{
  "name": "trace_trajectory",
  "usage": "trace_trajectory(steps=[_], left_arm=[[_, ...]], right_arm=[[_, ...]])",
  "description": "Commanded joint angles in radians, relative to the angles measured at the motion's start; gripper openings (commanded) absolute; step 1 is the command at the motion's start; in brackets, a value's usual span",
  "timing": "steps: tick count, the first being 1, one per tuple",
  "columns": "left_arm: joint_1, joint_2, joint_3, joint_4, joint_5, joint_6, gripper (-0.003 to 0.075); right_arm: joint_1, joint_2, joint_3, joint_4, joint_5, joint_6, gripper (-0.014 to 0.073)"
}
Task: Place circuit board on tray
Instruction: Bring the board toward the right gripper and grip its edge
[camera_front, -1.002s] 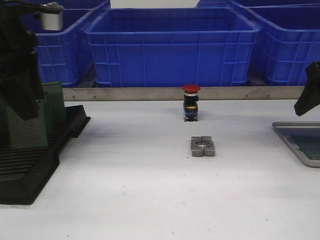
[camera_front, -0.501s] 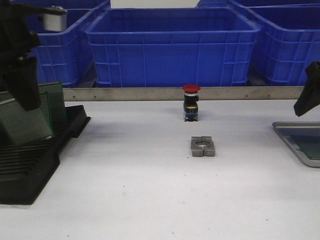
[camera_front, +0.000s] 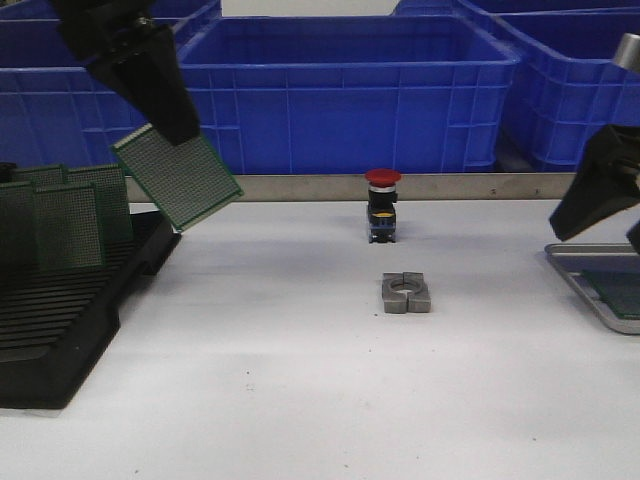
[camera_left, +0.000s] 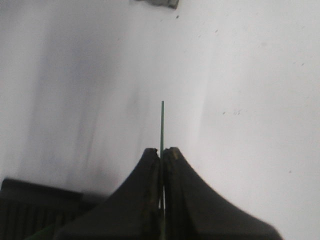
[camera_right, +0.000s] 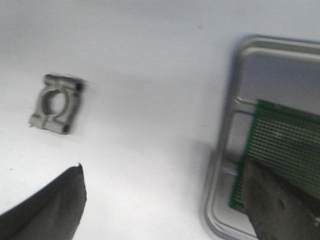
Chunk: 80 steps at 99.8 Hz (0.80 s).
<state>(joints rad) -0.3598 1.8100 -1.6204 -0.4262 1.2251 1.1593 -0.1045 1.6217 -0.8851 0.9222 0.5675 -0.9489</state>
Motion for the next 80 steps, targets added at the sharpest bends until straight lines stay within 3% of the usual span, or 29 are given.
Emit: trace_trajectory(steps=[1,18,46,65,80], left_arm=[[-0.033,-0.053,-0.03,-0.068,0.06,-0.011,-0.002],[-0.066,-0.053,-0.03,-0.078,0.06,0.0,-0.002],[-0.066,-0.053,-0.03,-0.101,0.054,0.0,-0.002],[-0.066,-0.053,-0.03,-0.104,0.051,0.0,-0.002],[-0.066,-0.053,-0.03,-0.119,0.051,0.0,-0.002]], right_arm=[[0.039,-0.069,-0.029,0.097,0.045,-0.151,0.0644],[0.124,-0.093,-0.029,0.2,0.168,-0.456,0.0644],[0.251,-0.093,-0.029,0.352,0.256,-0.778,0.0644],[0.321,-0.092,-0.029,0.413,0.196,-0.919,0.0644],[0.368,-0.067,-0.029,0.552,0.183,-1.009,0.0644]])
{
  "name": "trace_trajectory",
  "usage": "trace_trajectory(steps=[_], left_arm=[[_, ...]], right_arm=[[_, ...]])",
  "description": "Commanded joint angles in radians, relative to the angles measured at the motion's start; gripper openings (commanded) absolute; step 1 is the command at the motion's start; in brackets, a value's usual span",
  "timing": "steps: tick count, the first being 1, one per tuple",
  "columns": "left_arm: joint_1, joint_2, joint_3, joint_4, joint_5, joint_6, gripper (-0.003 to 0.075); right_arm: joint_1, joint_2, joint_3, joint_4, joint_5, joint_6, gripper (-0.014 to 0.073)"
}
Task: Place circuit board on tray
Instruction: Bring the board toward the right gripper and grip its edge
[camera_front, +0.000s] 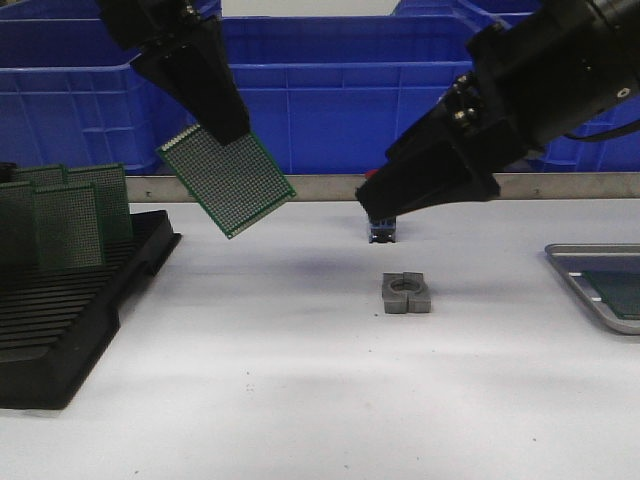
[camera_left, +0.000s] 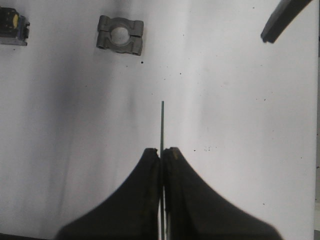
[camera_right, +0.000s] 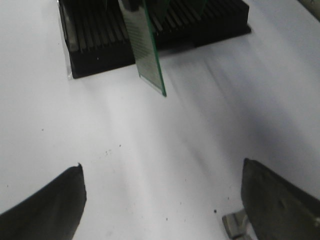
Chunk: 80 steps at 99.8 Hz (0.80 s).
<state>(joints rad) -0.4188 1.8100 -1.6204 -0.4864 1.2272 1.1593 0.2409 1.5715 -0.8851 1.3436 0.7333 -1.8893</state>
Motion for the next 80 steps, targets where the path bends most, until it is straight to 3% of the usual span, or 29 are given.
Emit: trace_trajectory(steps=[1,32,53,58,65,80], left_arm=[[-0.007,-0.053,-0.03,-0.058,0.049,0.0,-0.002],[-0.007,-0.053,-0.03,-0.06,0.043,0.0,-0.002],[-0.007,-0.053,-0.03,-0.063,0.043,0.0,-0.002],[-0.007,-0.053,-0.03,-0.063,0.043,0.0,-0.002],[-0.007,-0.053,-0.03,-0.063,0.042,0.0,-0.002],[-0.007,-0.053,-0.03,-0.063,0.033,0.0,-0.0019]], right_arm=[[0.026,-0.014,-0.029,0.136,0.017,-0.074,0.0644],[0.153,0.118,-0.102,0.329,0.016,-0.168,0.0644],[0.163,0.199,-0.157,0.356,0.025,-0.168,0.0622],[0.163,0.203,-0.157,0.356,0.025,-0.168,0.0567],[0.163,0.203,-0.157,0.356,0.031,-0.168,0.0421],[0.163,0.203,-0.157,0.356,0.038,-0.168,-0.0053]])
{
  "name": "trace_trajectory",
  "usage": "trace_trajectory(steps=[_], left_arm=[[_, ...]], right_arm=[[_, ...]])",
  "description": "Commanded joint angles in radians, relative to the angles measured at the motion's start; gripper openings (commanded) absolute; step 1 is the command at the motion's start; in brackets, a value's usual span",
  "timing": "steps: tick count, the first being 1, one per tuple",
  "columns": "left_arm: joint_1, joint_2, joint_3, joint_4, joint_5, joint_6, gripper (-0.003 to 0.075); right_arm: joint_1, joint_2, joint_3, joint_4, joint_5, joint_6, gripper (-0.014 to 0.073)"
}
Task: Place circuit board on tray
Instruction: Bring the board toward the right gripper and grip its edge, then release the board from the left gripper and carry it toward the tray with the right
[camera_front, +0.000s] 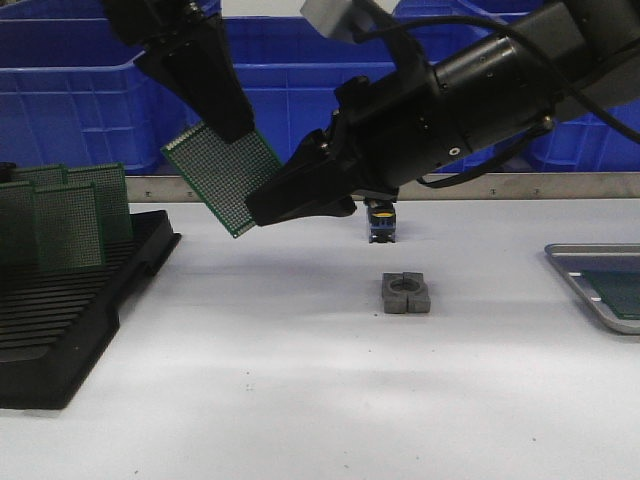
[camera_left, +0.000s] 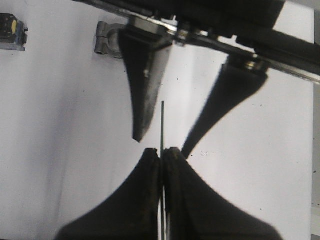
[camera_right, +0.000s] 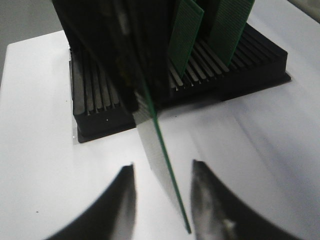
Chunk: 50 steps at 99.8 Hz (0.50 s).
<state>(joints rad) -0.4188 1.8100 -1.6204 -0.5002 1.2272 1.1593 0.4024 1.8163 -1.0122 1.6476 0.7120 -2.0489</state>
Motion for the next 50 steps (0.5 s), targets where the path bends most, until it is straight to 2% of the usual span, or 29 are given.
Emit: trace_trajectory(steps=[1,2,8,13,20,26,32,39,50], left_arm=[[-0.007,-0.053,-0.03,-0.049,0.03,0.0,-0.0019],[-0.007,-0.053,-0.03,-0.049,0.03,0.0,-0.0018],[-0.007,-0.053,-0.03,-0.049,0.028,0.0,0.0001],[-0.007,-0.053,-0.03,-0.049,0.028,0.0,0.0048],[-0.007,-0.053,-0.03,-0.049,0.027,0.0,0.0161],[-0.007,-0.053,-0.03,-0.049,0.024,0.0,0.0298],[-0.007,-0.053,-0.03,-0.049,0.018,0.0,0.0428],[-0.007,-0.053,-0.03,-0.049,0.005,0.0,0.0523],[-0.007,-0.053,-0.03,-0.049,-0.014,0.0,0.0553]], right_arm=[[0.001,-0.042,-0.03,0.052,0.059,-0.008,-0.0053],[0.001,-0.042,-0.03,0.053,0.059,-0.008,-0.0076],[0.001,-0.042,-0.03,0.055,0.059,-0.008,-0.0061],[0.001,-0.042,-0.03,0.055,0.059,-0.008,-0.0061],[0.001,-0.042,-0.03,0.055,0.059,-0.004,-0.0061],[0.001,-0.042,-0.03,0.055,0.06,0.021,-0.0061],[0.001,-0.042,-0.029,0.054,0.062,0.084,-0.0061],[0.001,-0.042,-0.029,0.049,0.055,0.186,-0.0061],[0.0,-0.042,-0.029,0.031,0.053,0.407,-0.0061]])
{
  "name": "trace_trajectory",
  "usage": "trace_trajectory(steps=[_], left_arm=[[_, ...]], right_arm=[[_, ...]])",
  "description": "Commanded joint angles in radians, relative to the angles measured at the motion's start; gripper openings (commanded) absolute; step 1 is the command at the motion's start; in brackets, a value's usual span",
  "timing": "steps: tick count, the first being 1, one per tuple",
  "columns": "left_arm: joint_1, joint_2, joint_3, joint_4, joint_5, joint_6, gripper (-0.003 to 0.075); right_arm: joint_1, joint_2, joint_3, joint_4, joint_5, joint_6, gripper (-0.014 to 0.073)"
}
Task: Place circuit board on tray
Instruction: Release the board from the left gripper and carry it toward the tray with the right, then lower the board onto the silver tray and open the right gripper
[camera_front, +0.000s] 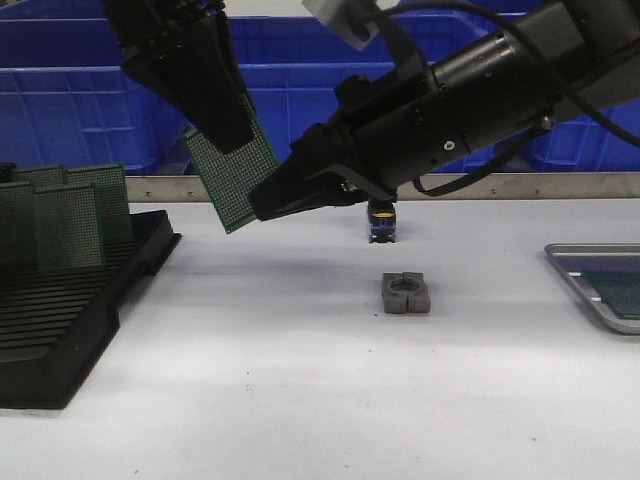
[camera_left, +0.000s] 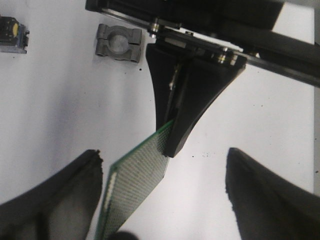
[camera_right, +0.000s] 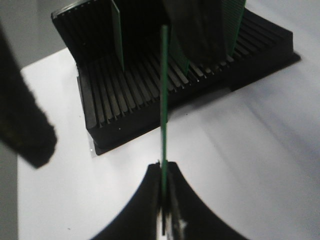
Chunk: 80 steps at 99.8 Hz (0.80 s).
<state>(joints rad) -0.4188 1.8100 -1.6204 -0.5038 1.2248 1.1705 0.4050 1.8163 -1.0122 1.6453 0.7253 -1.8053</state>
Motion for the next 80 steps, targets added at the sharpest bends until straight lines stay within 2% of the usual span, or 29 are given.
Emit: trace_trajectory(steps=[1,12,23,35,62,80], left_arm=[[-0.007,-0.053,-0.03,-0.045,-0.012,-0.012,0.0553],[-0.005,-0.053,-0.04,-0.027,-0.035,-0.012,0.0553],[0.008,-0.053,-0.061,-0.026,-0.036,-0.012,0.0553],[0.015,-0.053,-0.082,-0.026,-0.033,-0.012,0.0553],[0.015,-0.053,-0.086,-0.026,-0.033,-0.012,0.0553],[0.015,-0.053,-0.086,-0.026,-0.036,-0.012,0.0553]], right_arm=[[-0.003,-0.042,-0.029,0.029,0.041,0.177,-0.0061],[-0.012,-0.042,-0.029,-0.107,0.046,0.402,-0.0061],[-0.041,-0.042,-0.029,-0.236,0.045,0.568,-0.0061],[-0.116,-0.042,-0.029,-0.285,0.058,0.688,-0.0061],[-0.378,-0.042,-0.029,-0.295,0.169,0.767,-0.0061],[-0.561,-0.042,-0.002,-0.318,0.171,0.775,-0.0061]])
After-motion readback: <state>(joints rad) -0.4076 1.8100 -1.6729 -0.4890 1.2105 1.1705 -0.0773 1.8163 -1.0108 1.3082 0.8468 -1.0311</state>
